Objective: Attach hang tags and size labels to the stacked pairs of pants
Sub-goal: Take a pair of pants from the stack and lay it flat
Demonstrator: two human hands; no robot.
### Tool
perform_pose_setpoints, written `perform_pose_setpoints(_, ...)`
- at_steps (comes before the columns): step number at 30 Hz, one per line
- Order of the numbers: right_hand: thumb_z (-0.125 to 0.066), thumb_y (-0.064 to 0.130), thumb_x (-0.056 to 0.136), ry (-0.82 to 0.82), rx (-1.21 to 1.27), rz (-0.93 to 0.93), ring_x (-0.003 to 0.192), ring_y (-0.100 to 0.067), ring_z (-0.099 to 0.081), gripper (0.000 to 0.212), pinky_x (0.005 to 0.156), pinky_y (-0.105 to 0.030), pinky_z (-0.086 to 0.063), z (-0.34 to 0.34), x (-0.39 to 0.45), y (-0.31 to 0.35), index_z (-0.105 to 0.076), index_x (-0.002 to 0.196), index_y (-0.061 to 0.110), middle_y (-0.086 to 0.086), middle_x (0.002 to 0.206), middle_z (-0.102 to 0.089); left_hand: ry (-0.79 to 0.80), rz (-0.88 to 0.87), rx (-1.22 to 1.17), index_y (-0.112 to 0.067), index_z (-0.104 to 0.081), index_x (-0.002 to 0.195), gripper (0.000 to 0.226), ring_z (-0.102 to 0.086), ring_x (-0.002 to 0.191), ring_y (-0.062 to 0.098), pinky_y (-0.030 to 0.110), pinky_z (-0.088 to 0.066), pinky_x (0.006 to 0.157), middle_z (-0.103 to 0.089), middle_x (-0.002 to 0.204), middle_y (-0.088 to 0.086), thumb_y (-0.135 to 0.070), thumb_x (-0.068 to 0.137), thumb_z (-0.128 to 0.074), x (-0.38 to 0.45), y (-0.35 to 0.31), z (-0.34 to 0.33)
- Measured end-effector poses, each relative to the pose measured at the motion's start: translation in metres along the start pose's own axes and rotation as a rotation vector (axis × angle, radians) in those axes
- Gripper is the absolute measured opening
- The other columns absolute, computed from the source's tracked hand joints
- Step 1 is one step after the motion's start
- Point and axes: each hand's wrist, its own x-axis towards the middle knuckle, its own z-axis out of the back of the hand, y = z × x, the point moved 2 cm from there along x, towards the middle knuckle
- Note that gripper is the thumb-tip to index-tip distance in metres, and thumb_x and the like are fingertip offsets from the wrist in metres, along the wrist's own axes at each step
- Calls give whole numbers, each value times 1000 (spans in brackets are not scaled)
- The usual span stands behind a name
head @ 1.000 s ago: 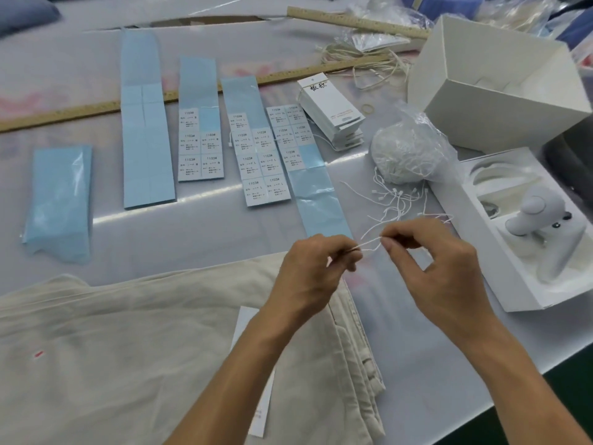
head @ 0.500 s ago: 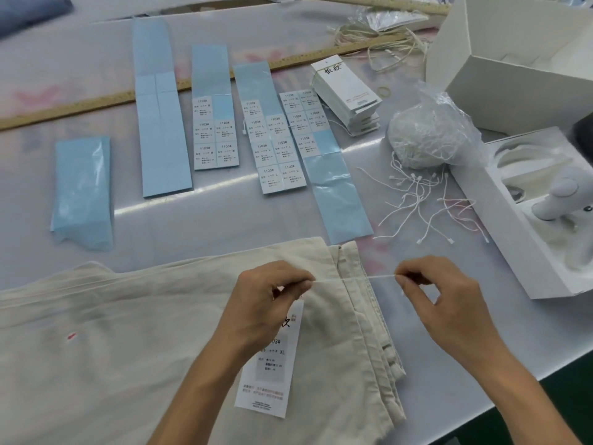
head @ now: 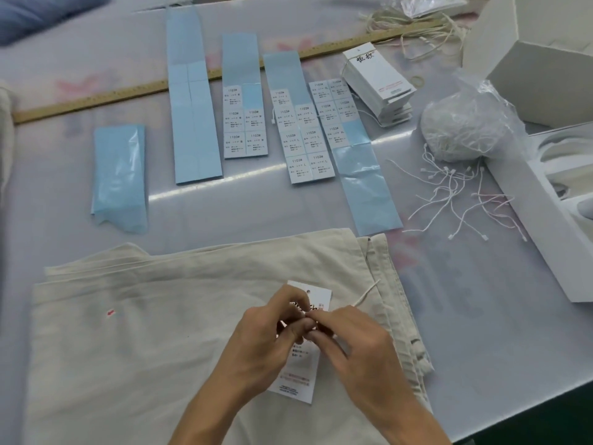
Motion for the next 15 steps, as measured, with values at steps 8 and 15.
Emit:
perform_pose_setpoints(8,-72,22,91,-110,170,-160,86,-8,-70,9,70,-30,-56,3,-6,-16,-75,99,23,18,94,-71,-277,74,64,-39,-63,105,15,-62,78,9,18,-44,67,-67,84,-16,-32,94,-71,2,8,1)
perform_pose_setpoints(15,-68,15,95,-108,30,-184,86,-3,-63,10,73,-17,-49,-7,0,-7,-72,102,20,16,94,-65,-418,240,233,-34,-60,90,24,-53,91,7,35,-49,82,-57,92,-19,-31,80,-82,5,3,-16)
